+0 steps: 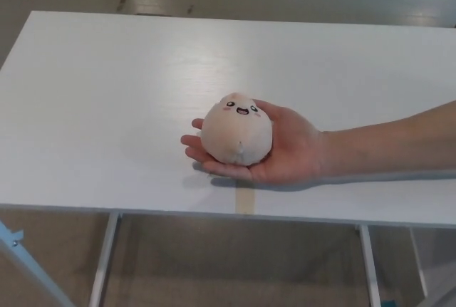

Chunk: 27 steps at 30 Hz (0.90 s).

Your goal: Use the left hand to take the pink dumpling toy on a person's hand and put it on the desk.

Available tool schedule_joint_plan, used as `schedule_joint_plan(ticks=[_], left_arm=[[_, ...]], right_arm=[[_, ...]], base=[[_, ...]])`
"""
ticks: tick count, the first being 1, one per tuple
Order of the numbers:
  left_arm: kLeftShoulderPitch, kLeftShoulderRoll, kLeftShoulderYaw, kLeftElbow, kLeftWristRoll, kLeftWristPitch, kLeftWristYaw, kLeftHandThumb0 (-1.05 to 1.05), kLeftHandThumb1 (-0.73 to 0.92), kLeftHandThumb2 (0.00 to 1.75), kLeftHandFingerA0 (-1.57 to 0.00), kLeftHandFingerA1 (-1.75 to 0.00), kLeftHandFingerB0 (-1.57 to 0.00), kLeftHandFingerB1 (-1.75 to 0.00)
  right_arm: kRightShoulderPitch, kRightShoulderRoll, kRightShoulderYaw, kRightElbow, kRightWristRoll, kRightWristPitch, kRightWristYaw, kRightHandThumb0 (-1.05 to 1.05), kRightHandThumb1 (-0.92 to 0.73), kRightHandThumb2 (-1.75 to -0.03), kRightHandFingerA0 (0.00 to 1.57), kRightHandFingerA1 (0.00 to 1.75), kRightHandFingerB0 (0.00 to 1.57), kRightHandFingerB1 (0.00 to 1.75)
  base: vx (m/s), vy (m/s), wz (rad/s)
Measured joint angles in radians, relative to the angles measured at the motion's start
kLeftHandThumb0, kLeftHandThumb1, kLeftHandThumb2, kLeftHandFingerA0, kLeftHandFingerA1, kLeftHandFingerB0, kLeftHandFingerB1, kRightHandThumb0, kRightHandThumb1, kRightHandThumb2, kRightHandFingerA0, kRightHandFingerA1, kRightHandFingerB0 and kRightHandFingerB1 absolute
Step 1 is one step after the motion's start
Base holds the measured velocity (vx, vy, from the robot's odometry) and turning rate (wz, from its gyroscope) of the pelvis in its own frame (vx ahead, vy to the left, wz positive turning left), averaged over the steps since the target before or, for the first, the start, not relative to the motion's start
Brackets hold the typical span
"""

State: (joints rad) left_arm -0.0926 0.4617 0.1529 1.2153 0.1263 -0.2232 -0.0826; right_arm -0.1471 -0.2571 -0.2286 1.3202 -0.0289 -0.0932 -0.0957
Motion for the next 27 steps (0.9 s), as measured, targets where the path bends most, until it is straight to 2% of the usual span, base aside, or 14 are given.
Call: schedule_joint_plan(ticks=[5, 13, 14, 15, 21, 27], left_arm=[[0.091, 0.012, 0.029, -0.196, -0.037, -0.074, -0.051, -0.36, 0.50, 0.55, -0.35, -0.37, -0.31, -0.33], [0.281, 0.016, 0.095, -0.551, -0.102, -0.094, -0.113, -0.39, 0.48, 0.54, -0.35, -0.40, -0.32, -0.33], [0.304, 0.016, 0.103, -0.592, -0.109, -0.095, -0.118, -0.45, 0.45, 0.64, -0.34, -0.45, -0.32, -0.38], [0.306, 0.016, 0.104, -0.595, -0.109, -0.095, -0.119, -0.47, 0.40, 0.66, -0.36, -0.45, -0.34, -0.40], [0.464, 0.010, 0.189, -0.876, -0.171, -0.108, -0.142, -0.49, 0.39, 0.67, -0.39, -0.46, -0.32, -0.40], [0.563, -0.008, 0.263, -1.106, -0.234, -0.123, -0.152, -0.50, 0.36, 0.66, -0.45, -0.48, -0.36, -0.42]], right_arm=[[0.001, 0.000, 0.006, 0.002, -0.001, -0.001, -0.002, -0.19, -0.69, -0.60, 0.71, 0.48, 0.51, 0.41], [-0.003, 0.000, 0.008, 0.004, 0.000, -0.002, -0.001, -0.19, -0.69, -0.60, 0.71, 0.48, 0.51, 0.41], [-0.003, 0.000, 0.008, 0.004, 0.000, -0.002, -0.001, -0.19, -0.69, -0.60, 0.71, 0.48, 0.51, 0.41], [-0.003, 0.000, 0.008, 0.004, 0.000, -0.002, -0.001, -0.19, -0.69, -0.60, 0.72, 0.48, 0.51, 0.41], [-0.007, 0.000, 0.009, 0.004, -0.001, -0.002, -0.001, -0.19, -0.69, -0.60, 0.72, 0.48, 0.52, 0.41], [-0.008, 0.000, 0.010, 0.004, -0.001, -0.002, -0.001, -0.19, -0.69, -0.60, 0.72, 0.49, 0.52, 0.41]], base=[[0.00, 0.000, 0.00], [0.00, 0.000, 0.00], [0.00, 0.000, 0.00], [0.00, 0.000, 0.00], [0.00, 0.000, 0.00], [0.00, 0.000, 0.00]])
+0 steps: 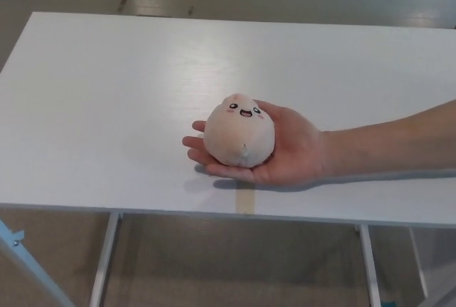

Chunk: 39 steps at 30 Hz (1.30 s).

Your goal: Use the left hand to take the pink dumpling toy on a person's hand and put it on the desk.

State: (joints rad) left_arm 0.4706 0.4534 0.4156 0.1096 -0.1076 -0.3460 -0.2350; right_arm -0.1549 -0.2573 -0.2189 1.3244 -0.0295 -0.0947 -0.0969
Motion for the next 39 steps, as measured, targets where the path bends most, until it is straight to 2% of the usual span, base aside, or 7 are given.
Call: schedule_joint_plan(ticks=[12, 14, 19, 20, 26, 33, 39], left_arm=[[0.014, 0.028, 0.130, -0.438, -0.142, -0.010, -0.001, -0.56, 0.34, 0.66, -0.35, -0.50, -0.30, -0.42], [-0.022, 0.060, 0.148, -0.500, -0.163, -0.003, -0.001, -0.57, 0.34, 0.66, -0.35, -0.48, -0.30, -0.41], [-0.271, 0.252, 0.139, -0.655, -0.220, 0.069, -0.002, -0.59, 0.37, 0.68, -0.30, -0.44, -0.25, -0.38], [-0.271, 0.252, 0.139, -0.655, -0.220, 0.069, -0.002, -0.59, 0.37, 0.68, -0.30, -0.44, -0.25, -0.38], [-0.563, 0.379, -0.014, -0.654, -0.215, 0.170, -0.014, -0.62, 0.39, 0.69, -0.26, -0.41, -0.19, -0.36], [-0.897, 0.402, -0.274, -0.511, -0.135, 0.266, -0.054, -0.61, 0.38, 0.68, -0.24, -0.40, -0.18, -0.35], [-1.067, 0.395, -0.428, -0.404, -0.044, 0.322, -0.083, -0.65, 0.39, 0.69, -0.23, -0.40, -0.16, -0.35]], right_arm=[[-0.003, 0.000, 0.002, 0.000, 0.000, 0.000, 0.000, -0.18, -0.69, -0.60, 0.72, 0.49, 0.52, 0.42], [-0.003, 0.000, 0.003, 0.000, 0.000, 0.000, 0.000, -0.18, -0.69, -0.60, 0.72, 0.49, 0.52, 0.42], [-0.020, -0.002, 0.010, 0.000, 0.000, 0.000, 0.000, -0.19, -0.69, -0.60, 0.71, 0.48, 0.52, 0.41], [-0.020, -0.002, 0.010, 0.000, 0.000, 0.000, 0.000, -0.19, -0.69, -0.60, 0.71, 0.48, 0.52, 0.41], [-0.023, -0.004, 0.012, 0.000, 0.000, 0.001, 0.000, -0.19, -0.68, -0.60, 0.70, 0.48, 0.52, 0.42], [-0.025, -0.004, 0.015, 0.000, 0.000, 0.000, 0.001, -0.19, -0.68, -0.60, 0.72, 0.48, 0.53, 0.42], [-0.025, -0.005, 0.018, 0.001, -0.001, 0.000, 0.001, -0.20, -0.68, -0.60, 0.72, 0.48, 0.54, 0.42]], base=[[0.00, 0.000, 0.00], [0.00, 0.000, 0.00], [0.00, 0.000, 0.00], [0.00, 0.000, 0.00], [0.00, 0.000, 0.00], [0.00, 0.000, 0.00], [0.00, 0.000, 0.00]])
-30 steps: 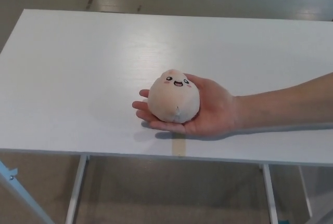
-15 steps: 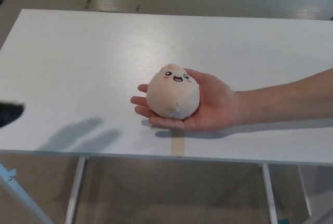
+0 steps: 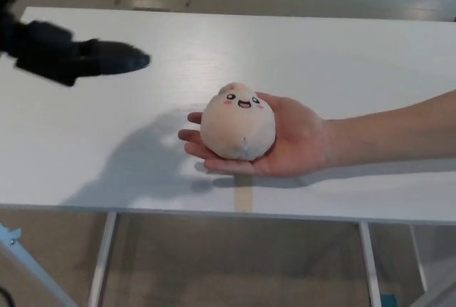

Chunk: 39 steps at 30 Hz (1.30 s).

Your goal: Use the left hand to take the pink dumpling toy on a person's hand and put it on the desk.

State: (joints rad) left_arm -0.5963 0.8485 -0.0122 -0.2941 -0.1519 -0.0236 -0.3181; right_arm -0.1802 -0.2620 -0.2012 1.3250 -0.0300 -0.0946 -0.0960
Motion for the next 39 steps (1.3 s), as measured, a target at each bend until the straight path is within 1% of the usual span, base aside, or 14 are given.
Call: schedule_joint_plan(ticks=[5, 7, 10, 11, 12, 13, 21, 22, 32, 33, 38, 39], left_arm=[[-0.121, -0.017, -0.131, 0.087, 0.089, 0.037, -0.021, -0.67, 0.39, 0.71, -0.22, -0.40, -0.14, -0.35], [-0.133, -0.020, -0.144, 0.097, 0.103, 0.042, -0.025, -0.68, 0.39, 0.71, -0.20, -0.39, -0.15, -0.36], [-0.198, -0.045, -0.229, 0.160, 0.162, 0.061, -0.037, -0.69, 0.39, 0.71, -0.19, -0.38, -0.15, -0.36], [-0.209, -0.050, -0.246, 0.173, 0.174, 0.064, -0.039, -0.66, 0.45, 0.55, -0.24, -0.31, -0.18, -0.29], [-0.209, -0.050, -0.246, 0.173, 0.174, 0.064, -0.039, -0.31, 0.16, 0.81, -0.07, -0.50, -0.06, -0.50], [-0.245, -0.070, -0.306, 0.221, 0.219, 0.076, -0.045, -0.31, 0.16, 0.81, -0.07, -0.50, -0.06, -0.50], [-0.293, -0.129, -0.465, 0.345, 0.342, 0.108, -0.062, -0.31, 0.17, 0.81, -0.06, -0.50, -0.06, -0.49], [-0.299, -0.135, -0.481, 0.357, 0.356, 0.112, -0.064, -0.64, 0.45, 0.55, -0.21, -0.30, -0.17, -0.28], [-0.357, -0.240, -0.636, 0.490, 0.525, 0.171, -0.104, -0.66, 0.46, 0.55, -0.20, -0.30, -0.20, -0.28], [-0.359, -0.245, -0.640, 0.494, 0.533, 0.174, -0.106, -0.31, 0.16, 0.81, -0.06, -0.50, -0.05, -0.49], [-0.375, -0.289, -0.656, 0.533, 0.593, 0.196, -0.119, -0.31, 0.17, 0.81, -0.06, -0.50, -0.05, -0.49], [-0.375, -0.315, -0.656, 0.548, 0.620, 0.209, -0.126, -0.31, 0.17, 0.81, -0.05, -0.50, -0.05, -0.49]], right_arm=[[-0.004, 0.000, 0.001, 0.000, 0.000, 0.000, 0.000, -0.20, -0.68, -0.60, 0.71, 0.48, 0.53, 0.42], [-0.005, 0.000, 0.001, 0.000, 0.000, 0.000, 0.000, -0.20, -0.68, -0.60, 0.70, 0.48, 0.52, 0.42], [-0.012, 0.000, 0.001, -0.001, 0.000, 0.000, 0.000, -0.20, -0.68, -0.60, 0.70, 0.48, 0.53, 0.42], [-0.012, 0.000, 0.000, 0.000, 0.000, 0.000, 0.000, -0.20, -0.68, -0.60, 0.71, 0.48, 0.53, 0.42], [-0.012, 0.000, 0.000, 0.000, 0.000, 0.000, 0.000, -0.20, -0.68, -0.60, 0.70, 0.48, 0.52, 0.42], [-0.015, 0.000, 0.000, 0.000, 0.000, 0.000, 0.001, -0.20, -0.68, -0.60, 0.70, 0.48, 0.52, 0.42], [-0.019, 0.000, -0.001, 0.000, 0.001, 0.000, 0.003, -0.21, -0.69, -0.60, 0.68, 0.47, 0.52, 0.42], [-0.019, 0.000, -0.002, 0.000, 0.001, 0.000, 0.003, -0.21, -0.69, -0.60, 0.68, 0.47, 0.52, 0.42], [-0.025, 0.000, -0.004, -0.001, 0.001, 0.001, 0.008, -0.20, -0.69, -0.60, 0.68, 0.47, 0.52, 0.42], [-0.025, 0.000, -0.004, -0.001, 0.001, 0.001, 0.009, -0.20, -0.69, -0.60, 0.69, 0.48, 0.54, 0.43], [-0.028, 0.000, -0.004, -0.001, 0.001, 0.001, 0.013, -0.20, -0.69, -0.60, 0.69, 0.48, 0.53, 0.42], [-0.029, 0.000, -0.004, -0.001, 0.001, 0.001, 0.015, -0.20, -0.69, -0.60, 0.69, 0.48, 0.53, 0.43]], base=[[0.00, 0.000, 0.00], [0.00, 0.000, 0.00], [0.00, 0.000, 0.00], [0.00, 0.000, 0.00], [0.00, 0.000, 0.00], [0.00, 0.000, 0.00], [0.00, 0.000, 0.00], [0.00, 0.000, 0.00], [0.00, 0.000, 0.00], [0.00, 0.000, 0.00], [0.00, 0.000, 0.00], [0.00, 0.000, 0.00]])
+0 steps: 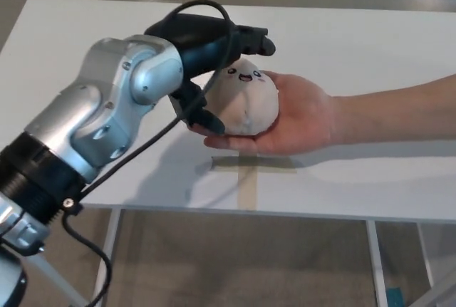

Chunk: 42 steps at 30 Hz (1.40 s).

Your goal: Use the left hand to take the pink dumpling toy on a person's hand and put it on the desk.

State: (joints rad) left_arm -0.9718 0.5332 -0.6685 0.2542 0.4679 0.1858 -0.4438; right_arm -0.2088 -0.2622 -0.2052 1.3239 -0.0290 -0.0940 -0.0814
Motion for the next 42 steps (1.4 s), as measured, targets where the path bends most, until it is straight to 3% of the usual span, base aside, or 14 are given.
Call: schedule_joint_plan(ticks=[2, 8, 9, 10, 13, 14, 16, 20, 23, 24, 28, 33, 35, 42], left_arm=[[0.000, -0.011, 0.000, 0.006, 0.010, 0.006, -0.002, -0.63, 0.45, 0.55, -0.21, -0.30, -0.19, -0.29], [0.000, -0.060, 0.000, 0.042, 0.067, 0.033, -0.016, -0.61, 0.45, 0.55, -0.21, -0.30, -0.18, -0.29], [0.000, -0.067, 0.000, 0.050, 0.075, 0.035, -0.017, -0.29, 0.19, 0.82, -0.08, -0.50, -0.07, -0.50], [0.000, -0.072, 0.000, 0.057, 0.081, 0.036, -0.018, -0.60, 0.39, 0.68, -0.24, -0.40, -0.11, -0.36], [0.002, -0.081, 0.000, 0.082, 0.102, 0.033, -0.018, -0.46, 0.48, 0.55, -0.57, -0.39, -0.19, -0.30], [0.004, -0.083, 0.002, 0.090, 0.106, 0.029, -0.018, -0.31, 0.59, 0.58, -0.86, -1.00, -0.34, -0.32], [0.013, -0.087, 0.013, 0.102, 0.110, 0.020, -0.016, -0.21, 0.69, 0.54, -0.61, -1.68, -0.80, -0.42], [0.041, -0.104, 0.033, 0.103, 0.113, 0.019, -0.011, -0.14, 0.72, 0.49, -0.52, -1.75, -0.98, -0.59], [0.053, -0.115, 0.038, 0.097, 0.121, 0.021, -0.005, -0.16, 0.71, 0.50, -0.55, -1.73, -0.79, -1.05], [0.062, -0.117, 0.042, 0.094, 0.130, 0.020, 0.002, -0.19, 0.70, 0.52, -0.60, -1.69, -0.87, -0.81], [0.075, -0.117, 0.054, 0.087, 0.148, 0.015, 0.020, -0.18, 0.69, 0.53, -0.60, -1.68, -0.81, -0.98], [0.075, -0.124, 0.073, 0.088, 0.158, 0.003, 0.040, -0.19, 0.69, 0.53, -0.60, -1.68, -0.90, -0.74], [0.076, -0.125, 0.080, 0.088, 0.162, 0.000, 0.046, -0.29, 0.62, 0.59, -0.76, -1.58, -0.72, -1.26], [0.081, -0.126, 0.112, 0.088, 0.169, -0.024, 0.069, -0.25, 0.70, 0.48, -0.58, -1.72, -0.49, -1.56]], right_arm=[[-0.001, 0.000, 0.000, 0.000, 0.000, 0.000, 0.001, -0.20, -0.69, -0.60, 0.69, 0.48, 0.53, 0.43], [-0.005, 0.000, 0.002, 0.000, -0.001, 0.000, 0.005, -0.20, -0.68, -0.60, 0.70, 0.48, 0.53, 0.43], [-0.006, 0.000, 0.004, 0.000, -0.001, 0.000, 0.005, -0.20, -0.68, -0.60, 0.70, 0.48, 0.53, 0.43], [-0.006, 0.000, 0.004, 0.000, -0.001, 0.000, 0.005, -0.20, -0.68, -0.60, 0.70, 0.48, 0.53, 0.43], [-0.009, 0.000, 0.005, 0.000, -0.001, 0.000, 0.005, -0.20, -0.69, -0.60, 0.70, 0.48, 0.53, 0.43], [-0.009, 0.000, 0.005, 0.000, -0.001, 0.000, 0.005, -0.20, -0.69, -0.60, 0.69, 0.48, 0.52, 0.42], [-0.012, 0.000, 0.004, 0.000, 0.000, 0.000, 0.005, -0.20, -0.69, -0.60, 0.69, 0.48, 0.52, 0.42], [-0.019, 0.000, 0.003, 0.000, 0.000, 0.001, 0.006, -0.21, -0.68, -0.60, 0.68, 0.47, 0.52, 0.42], [-0.021, 0.000, 0.004, -0.001, 0.000, 0.001, 0.008, -0.21, -0.68, -0.60, 0.68, 0.47, 0.52, 0.42], [-0.021, 0.000, 0.004, -0.001, 0.000, 0.002, 0.009, -0.21, -0.68, -0.60, 0.68, 0.47, 0.53, 0.43], [-0.022, 0.000, 0.004, -0.001, 0.000, 0.002, 0.010, -0.21, -0.68, -0.60, 0.68, 0.47, 0.53, 0.43], [-0.025, 0.000, 0.003, -0.002, 0.000, 0.003, 0.015, -0.20, -0.68, -0.60, 0.68, 0.47, 0.53, 0.43], [-0.026, 0.000, 0.003, -0.002, 0.000, 0.003, 0.016, -0.20, -0.68, -0.60, 0.68, 0.47, 0.53, 0.42], [-0.027, -0.001, 0.002, -0.001, 0.000, 0.004, 0.016, -0.20, -0.68, -0.60, 0.68, 0.47, 0.53, 0.43]], base=[[0.00, 0.000, 0.00], [0.00, 0.000, 0.00], [0.00, 0.000, 0.00], [0.00, 0.000, 0.00], [0.00, 0.000, 0.00], [0.00, 0.000, 0.00], [0.00, 0.000, 0.00], [0.00, 0.000, 0.00], [0.00, 0.000, 0.00], [0.00, 0.000, 0.00], [0.00, 0.000, 0.00], [0.00, 0.000, 0.00], [0.00, 0.000, 0.00], [0.00, 0.000, 0.00]])
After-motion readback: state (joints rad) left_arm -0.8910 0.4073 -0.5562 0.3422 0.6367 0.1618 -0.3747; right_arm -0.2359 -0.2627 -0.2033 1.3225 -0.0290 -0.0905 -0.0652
